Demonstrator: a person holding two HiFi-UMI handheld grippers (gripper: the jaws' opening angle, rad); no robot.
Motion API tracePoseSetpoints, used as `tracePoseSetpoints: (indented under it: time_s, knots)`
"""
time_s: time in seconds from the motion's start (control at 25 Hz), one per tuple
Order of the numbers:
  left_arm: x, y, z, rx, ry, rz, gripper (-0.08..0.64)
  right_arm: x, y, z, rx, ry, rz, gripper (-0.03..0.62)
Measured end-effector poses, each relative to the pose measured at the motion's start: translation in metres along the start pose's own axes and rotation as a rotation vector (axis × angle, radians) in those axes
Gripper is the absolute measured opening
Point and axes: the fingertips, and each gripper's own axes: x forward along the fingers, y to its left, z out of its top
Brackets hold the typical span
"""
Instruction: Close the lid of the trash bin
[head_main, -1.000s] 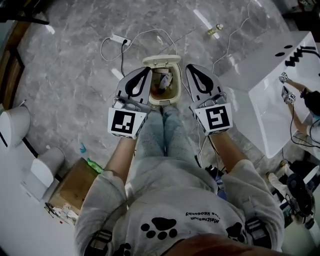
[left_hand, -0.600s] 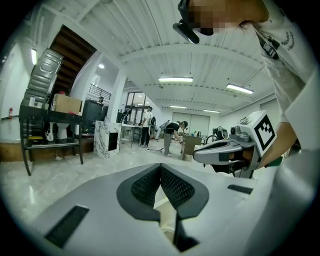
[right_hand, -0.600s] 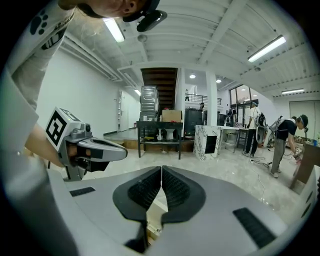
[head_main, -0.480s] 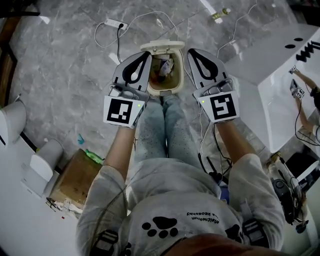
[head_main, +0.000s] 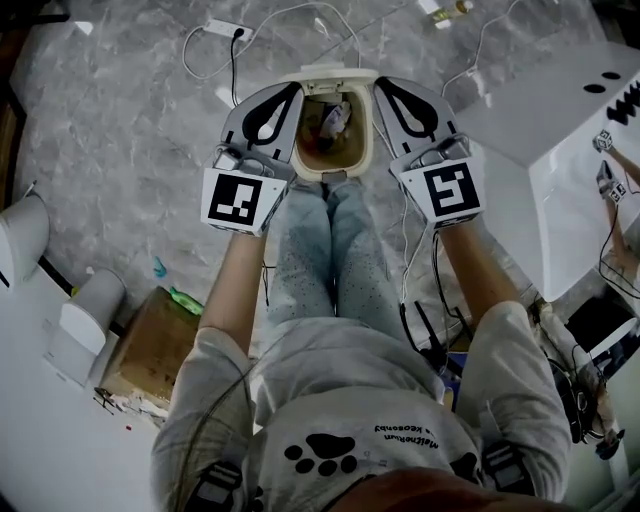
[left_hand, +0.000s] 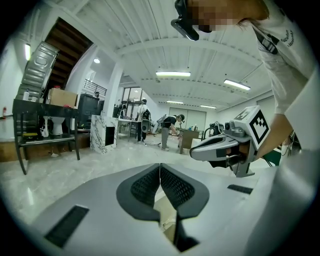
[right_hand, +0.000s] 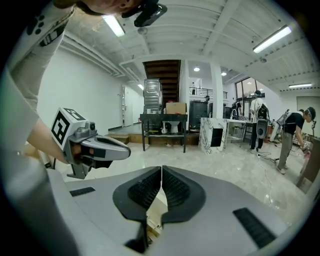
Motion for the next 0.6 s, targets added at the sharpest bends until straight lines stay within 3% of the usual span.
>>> tracePoseSetpoints:
  time_s: [0.36, 0.6]
  knots:
    - [0.019, 0.012, -0.035, 0.071, 0.096, -0.011, 0.02, 0.022, -0.001, -0.025, -0.108, 0.062, 0.052, 0.032]
    - [0.022, 0.015, -0.052, 0.055, 0.125, -0.037, 0.021, 0.031, -0.003, -0.041, -0.114, 0.107, 0.074, 0.034]
